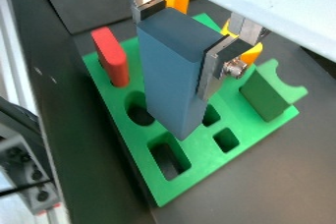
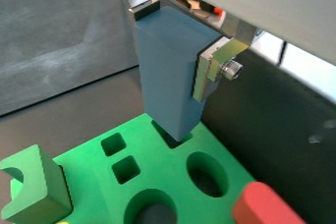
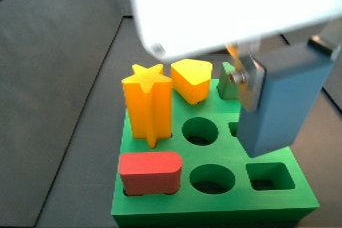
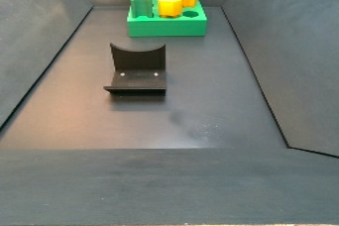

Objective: Pick up the rectangle object. Move up. Place the rectangle object on the fixture. Regrasp the rectangle object. Move to above the board. Insert the rectangle object.
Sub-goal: Insert the rectangle object.

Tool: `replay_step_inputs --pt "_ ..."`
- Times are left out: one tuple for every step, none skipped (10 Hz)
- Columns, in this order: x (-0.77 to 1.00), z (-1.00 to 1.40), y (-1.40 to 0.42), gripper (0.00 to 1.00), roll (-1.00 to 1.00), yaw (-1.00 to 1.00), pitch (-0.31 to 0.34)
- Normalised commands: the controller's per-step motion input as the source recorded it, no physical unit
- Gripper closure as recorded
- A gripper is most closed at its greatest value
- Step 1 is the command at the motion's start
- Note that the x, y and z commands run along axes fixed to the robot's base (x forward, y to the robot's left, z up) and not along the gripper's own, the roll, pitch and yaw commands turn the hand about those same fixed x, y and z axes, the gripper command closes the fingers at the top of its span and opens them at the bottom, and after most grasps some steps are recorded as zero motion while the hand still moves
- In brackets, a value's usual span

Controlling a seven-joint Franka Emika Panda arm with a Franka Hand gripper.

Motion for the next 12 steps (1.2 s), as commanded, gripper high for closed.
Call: replay_step_inputs --pt "0.63 -0.39 -0.11 1.00 0.26 -0.01 0.013" --pt "0.66 -0.33 -0.14 1.00 0.24 0.00 0.004" --pt "0.65 -0.33 -0.18 1.00 0.22 0.00 0.000" --pt "0.54 -0.28 -0.21 1.00 0.10 0.00 0.000" --pt "0.50 -0.35 -0.23 1.00 0.12 0.00 0.000" --pt "0.29 -0.29 -0.21 1.00 0.09 -0.05 -0.006" --pt "0.07 -0.22 -0.05 1.00 0.03 -0.19 -0.007" --pt "0.00 -0.10 0.00 1.00 0.02 -0.17 0.000" --pt "-0.06 -0.02 0.01 1.00 0.03 -0.28 0.000" --pt "-0.13 -0.02 0.04 1.00 0.03 -0.19 0.000" --pt "-0.11 0.00 0.04 1.00 0.00 -0.17 0.000" --pt "-0.03 0.00 0.00 1.00 0.00 -0.15 0.000"
